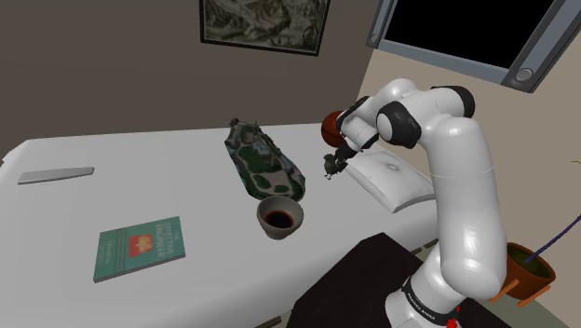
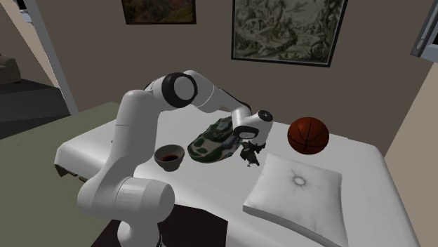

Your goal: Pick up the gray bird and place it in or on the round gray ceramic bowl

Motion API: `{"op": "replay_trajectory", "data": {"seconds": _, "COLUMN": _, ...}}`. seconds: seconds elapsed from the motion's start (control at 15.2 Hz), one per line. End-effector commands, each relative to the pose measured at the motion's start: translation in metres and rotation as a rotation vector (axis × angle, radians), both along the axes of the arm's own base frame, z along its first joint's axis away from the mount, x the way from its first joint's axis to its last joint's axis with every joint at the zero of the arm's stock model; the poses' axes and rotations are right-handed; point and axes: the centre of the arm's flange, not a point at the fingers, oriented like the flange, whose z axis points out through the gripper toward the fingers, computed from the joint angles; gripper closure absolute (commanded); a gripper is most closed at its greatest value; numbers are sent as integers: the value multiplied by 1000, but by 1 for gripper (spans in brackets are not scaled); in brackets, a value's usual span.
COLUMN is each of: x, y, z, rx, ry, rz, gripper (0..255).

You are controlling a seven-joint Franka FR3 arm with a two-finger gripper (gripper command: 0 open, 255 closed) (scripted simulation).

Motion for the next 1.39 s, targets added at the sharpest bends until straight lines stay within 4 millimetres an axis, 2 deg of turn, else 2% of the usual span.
{"op": "replay_trajectory", "data": {"seconds": 0.0, "x": 0, "y": 0, "z": 0, "rx": 0, "ry": 0, "rz": 0, "gripper": 0}}
{"op": "replay_trajectory", "data": {"seconds": 0.07, "x": 0, "y": 0, "z": 0, "rx": 0, "ry": 0, "rz": 0, "gripper": 0}}
{"op": "replay_trajectory", "data": {"seconds": 0.13, "x": 0, "y": 0, "z": 0, "rx": 0, "ry": 0, "rz": 0, "gripper": 255}}
{"op": "replay_trajectory", "data": {"seconds": 0.73, "x": 0, "y": 0, "z": 0, "rx": 0, "ry": 0, "rz": 0, "gripper": 255}}
{"op": "replay_trajectory", "data": {"seconds": 1.32, "x": 0, "y": 0, "z": 47, "rx": 0, "ry": 0, "rz": 0, "gripper": 255}}
